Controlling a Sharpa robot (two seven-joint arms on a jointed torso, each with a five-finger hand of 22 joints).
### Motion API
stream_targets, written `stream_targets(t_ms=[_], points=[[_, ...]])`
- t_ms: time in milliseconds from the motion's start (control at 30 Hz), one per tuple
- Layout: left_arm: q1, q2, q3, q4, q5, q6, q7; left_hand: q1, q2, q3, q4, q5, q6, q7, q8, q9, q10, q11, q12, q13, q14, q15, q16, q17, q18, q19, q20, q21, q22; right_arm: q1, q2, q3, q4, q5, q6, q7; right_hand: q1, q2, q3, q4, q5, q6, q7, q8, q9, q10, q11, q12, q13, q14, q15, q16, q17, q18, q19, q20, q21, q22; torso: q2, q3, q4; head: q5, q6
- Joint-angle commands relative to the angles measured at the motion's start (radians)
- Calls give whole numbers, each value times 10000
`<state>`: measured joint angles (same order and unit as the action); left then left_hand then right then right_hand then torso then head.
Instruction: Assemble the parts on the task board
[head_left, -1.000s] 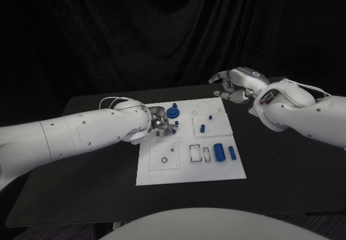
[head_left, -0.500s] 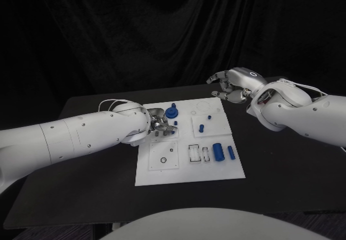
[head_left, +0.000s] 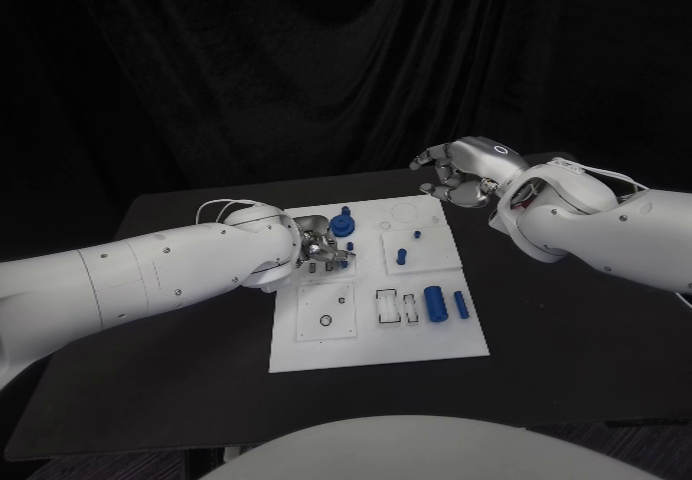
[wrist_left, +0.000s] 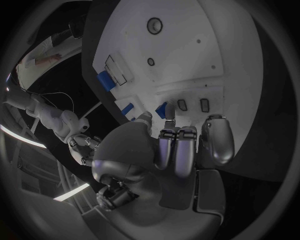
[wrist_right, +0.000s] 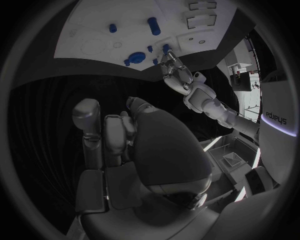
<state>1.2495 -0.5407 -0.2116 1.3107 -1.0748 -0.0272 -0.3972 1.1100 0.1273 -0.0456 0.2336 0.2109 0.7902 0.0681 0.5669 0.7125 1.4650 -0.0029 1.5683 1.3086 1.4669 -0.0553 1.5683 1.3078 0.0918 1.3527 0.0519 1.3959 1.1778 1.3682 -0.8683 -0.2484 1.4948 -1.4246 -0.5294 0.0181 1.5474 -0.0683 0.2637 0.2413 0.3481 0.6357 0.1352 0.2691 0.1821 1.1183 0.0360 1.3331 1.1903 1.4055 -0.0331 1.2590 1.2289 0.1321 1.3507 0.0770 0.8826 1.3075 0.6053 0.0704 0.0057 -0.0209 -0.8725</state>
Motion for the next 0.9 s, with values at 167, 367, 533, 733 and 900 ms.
stream_targets(t_ms=[167,367,533,733,900], points=[[-21,84,9,-101,9,-30,157,-53,109,91,13,24,157,-7,-50,64,1058,-26,25,2622,1039,-35,25,2630,-42,-25,2,-47,30,-44,15,8,26,-25,280,-306,109,-15,100,-23,76,103,7,79,-17,-31,60,-64,-28,-6,85,-59,-5,-123,-16,38,-77,1053,0,8,-7,-23,-2],[-37,132,9,-191,9,-31,335,-113,129,123,34,7,289,-35,-66,161,1058,-46,25,2622,1039,-47,25,2630,-37,-34,-2,-64,22,-68,18,8,86,-25,389,-367,114,-17,124,-29,104,125,16,85,-24,-68,64,-88,-66,-15,87,-82,-31,-116,-25,40,-107,1045,-1,9,4,-97,-2],[-73,193,9,-269,9,-54,423,-122,131,138,31,5,341,-48,-65,202,1058,-57,25,2622,1039,-54,25,2630,-33,-40,-7,-73,15,-96,25,9,143,-25,448,-392,116,-18,157,-33,154,154,28,92,-34,-122,72,-124,-118,-21,91,-99,-51,-104,-45,43,-174,1028,-11,2,1,-88,-2],[-109,234,10,-313,9,-112,496,-105,110,205,-25,30,466,-95,-42,388,1058,-96,25,2622,1039,-85,25,2630,-31,-41,-31,-88,23,-108,27,9,177,-25,465,-401,116,-22,174,-35,179,161,35,91,-42,-156,77,-147,-149,-29,95,-117,-71,-97,-57,45,-214,1018,-5,1,0,-108,-2],[-130,259,10,-363,9,-153,539,-103,85,232,-55,51,492,-113,-21,515,1058,-113,25,2622,1039,-101,25,2630,-27,-51,-46,-104,11,-113,28,9,179,-25,473,-401,116,-23,183,-36,192,162,39,89,-46,-142,80,-141,-139,-29,96,-118,-72,-94,-62,46,-231,1014,-6,0,6,-108,-2]])
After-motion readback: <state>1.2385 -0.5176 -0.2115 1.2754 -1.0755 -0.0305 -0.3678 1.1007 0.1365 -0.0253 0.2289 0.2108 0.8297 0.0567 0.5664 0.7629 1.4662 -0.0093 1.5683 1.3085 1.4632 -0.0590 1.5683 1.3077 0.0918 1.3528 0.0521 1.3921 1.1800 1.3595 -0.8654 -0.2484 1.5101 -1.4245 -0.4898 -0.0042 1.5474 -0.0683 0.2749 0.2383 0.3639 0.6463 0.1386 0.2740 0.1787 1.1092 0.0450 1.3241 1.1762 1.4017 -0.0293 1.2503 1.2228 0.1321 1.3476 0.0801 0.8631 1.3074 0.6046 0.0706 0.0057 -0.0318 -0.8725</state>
